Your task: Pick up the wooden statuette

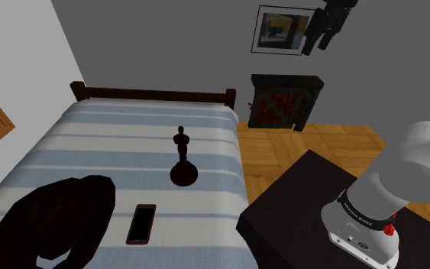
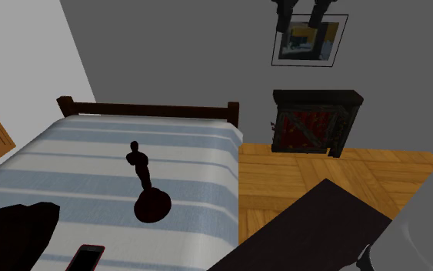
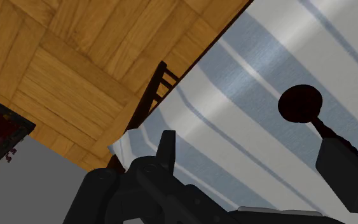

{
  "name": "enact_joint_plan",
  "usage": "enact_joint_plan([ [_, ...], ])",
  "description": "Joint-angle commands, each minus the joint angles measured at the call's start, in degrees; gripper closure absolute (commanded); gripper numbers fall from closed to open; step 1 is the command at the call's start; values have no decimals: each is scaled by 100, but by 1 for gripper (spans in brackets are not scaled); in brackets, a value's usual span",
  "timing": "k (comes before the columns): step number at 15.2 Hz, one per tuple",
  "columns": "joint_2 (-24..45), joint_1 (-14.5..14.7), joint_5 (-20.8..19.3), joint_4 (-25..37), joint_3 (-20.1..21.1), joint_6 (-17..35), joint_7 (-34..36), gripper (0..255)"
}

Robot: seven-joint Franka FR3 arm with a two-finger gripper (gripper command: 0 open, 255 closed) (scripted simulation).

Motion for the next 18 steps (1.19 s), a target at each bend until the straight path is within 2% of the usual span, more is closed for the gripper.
enact_joint_plan([
  [1, 0, 0, 0, 0, 0, 0, 0, 0],
  [10, 731, 358, 127, -703, 704, 1667, 376, 0],
  [18, 1867, 552, -17, -845, 1374, 3118, 820, 0],
])
